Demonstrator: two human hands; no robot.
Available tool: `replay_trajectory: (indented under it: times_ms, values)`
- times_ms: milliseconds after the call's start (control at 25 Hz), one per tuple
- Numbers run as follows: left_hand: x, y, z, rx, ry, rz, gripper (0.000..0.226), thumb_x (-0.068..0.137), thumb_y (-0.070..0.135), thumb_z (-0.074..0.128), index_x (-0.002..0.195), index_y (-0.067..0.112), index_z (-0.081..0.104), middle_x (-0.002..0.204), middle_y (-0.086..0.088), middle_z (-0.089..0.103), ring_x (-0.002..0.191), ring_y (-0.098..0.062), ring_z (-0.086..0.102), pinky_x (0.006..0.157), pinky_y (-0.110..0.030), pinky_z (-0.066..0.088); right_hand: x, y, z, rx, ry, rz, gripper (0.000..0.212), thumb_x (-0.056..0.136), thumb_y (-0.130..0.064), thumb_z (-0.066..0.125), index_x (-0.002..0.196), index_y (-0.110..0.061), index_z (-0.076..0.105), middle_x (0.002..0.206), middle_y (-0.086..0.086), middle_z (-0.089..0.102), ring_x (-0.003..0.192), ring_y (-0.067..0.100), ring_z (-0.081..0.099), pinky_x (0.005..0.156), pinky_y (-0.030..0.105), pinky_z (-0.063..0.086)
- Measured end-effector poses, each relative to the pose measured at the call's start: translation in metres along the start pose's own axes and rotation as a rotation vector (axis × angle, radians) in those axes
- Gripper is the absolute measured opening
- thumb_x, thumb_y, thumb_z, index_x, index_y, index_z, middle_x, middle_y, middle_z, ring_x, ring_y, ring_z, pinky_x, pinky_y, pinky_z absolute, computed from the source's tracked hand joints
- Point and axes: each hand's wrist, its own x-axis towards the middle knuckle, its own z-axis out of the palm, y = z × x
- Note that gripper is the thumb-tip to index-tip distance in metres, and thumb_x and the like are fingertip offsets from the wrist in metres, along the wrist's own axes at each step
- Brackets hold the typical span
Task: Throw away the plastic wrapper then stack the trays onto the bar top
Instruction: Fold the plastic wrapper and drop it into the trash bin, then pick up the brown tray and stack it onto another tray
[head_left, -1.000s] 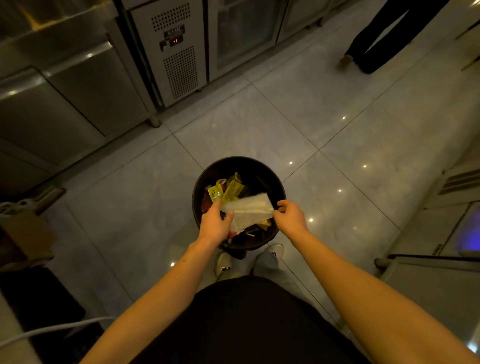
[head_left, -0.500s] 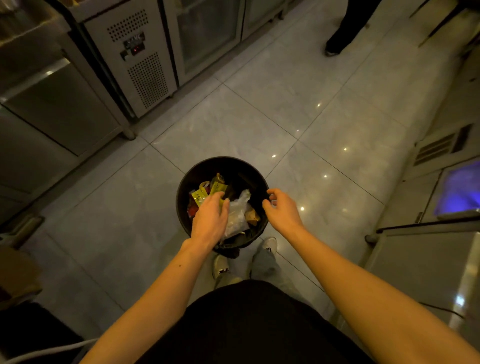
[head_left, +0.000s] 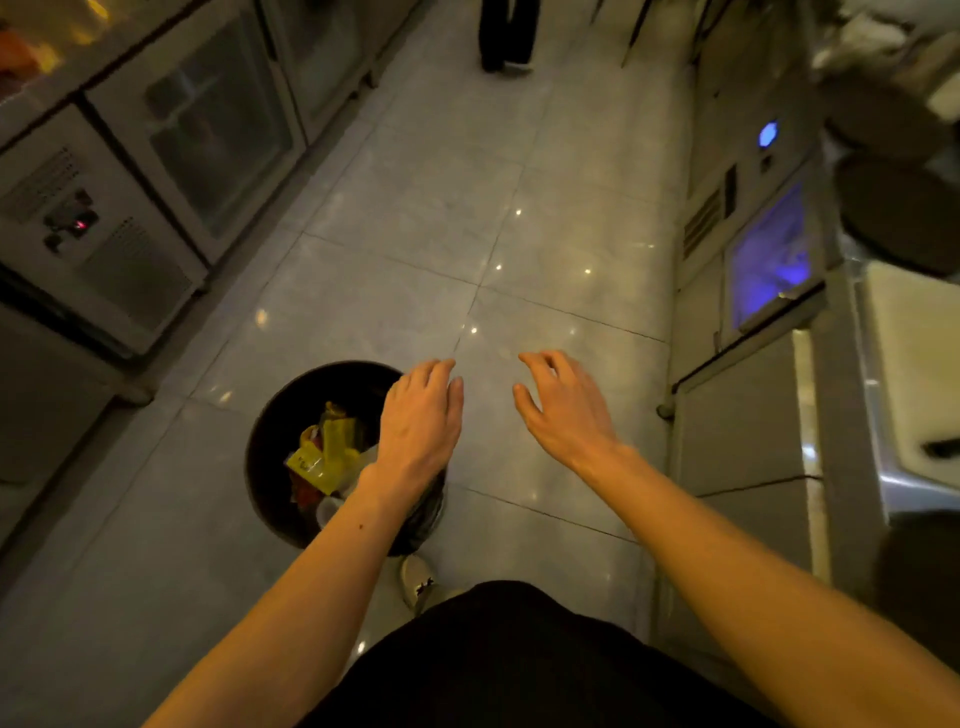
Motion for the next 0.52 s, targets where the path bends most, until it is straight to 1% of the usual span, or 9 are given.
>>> replay_trajectory:
  times_ms: [40,120,240,360,520]
  values:
    - [0.007,0.027,0.011,0.026,-0.017,0.081,0.041,0.101,0.030,0.039,0.129,0.007,0.056,0.128,-0.013,0.062,0.115,-0.032,0.060,0.096,-0.043,0.046,-0.011,0.025,-0.015,-0.029,0.040,0.039,0.045,0.095,-0.038,0.044,0.134,-0.018,0.049,0.129,0.010,0.054,0.114,0.030,0.054,0.092,0.042,0.047]
    - [0.017,0.071,0.028,0.040,-0.047,0.182,0.041,0.101,0.032,0.039,0.130,0.007,0.056,0.130,-0.014,0.061,0.116,-0.033,0.059,0.097,-0.043,0.044,-0.029,0.065,-0.036,-0.070,0.101,0.108,0.047,0.093,-0.040,0.045,0.134,-0.018,0.050,0.130,0.010,0.055,0.115,0.031,0.054,0.093,0.042,0.045]
    - [0.026,0.155,0.059,0.047,-0.101,0.347,0.045,0.100,0.037,0.034,0.131,0.010,0.054,0.132,-0.012,0.059,0.117,-0.033,0.057,0.099,-0.044,0.044,-0.070,0.134,-0.077,-0.087,0.204,0.250,0.049,0.092,-0.043,0.045,0.135,-0.019,0.047,0.133,0.010,0.053,0.118,0.032,0.053,0.096,0.043,0.044]
    - [0.016,0.258,0.100,0.069,-0.170,0.574,0.049,0.099,0.041,0.031,0.133,0.013,0.053,0.134,-0.010,0.058,0.122,-0.032,0.054,0.103,-0.043,0.040,-0.134,0.213,-0.118,-0.119,0.343,0.419,0.050,0.092,-0.040,0.047,0.135,-0.015,0.047,0.133,0.014,0.053,0.114,0.037,0.054,0.092,0.045,0.046]
    - [-0.017,0.372,0.156,0.111,-0.227,0.867,0.044,0.098,0.038,0.038,0.130,0.014,0.055,0.130,-0.010,0.060,0.117,-0.033,0.056,0.100,-0.043,0.040,-0.230,0.298,-0.147,-0.159,0.447,0.629,0.051,0.092,-0.043,0.044,0.135,-0.015,0.046,0.131,0.016,0.053,0.115,0.035,0.055,0.090,0.047,0.049]
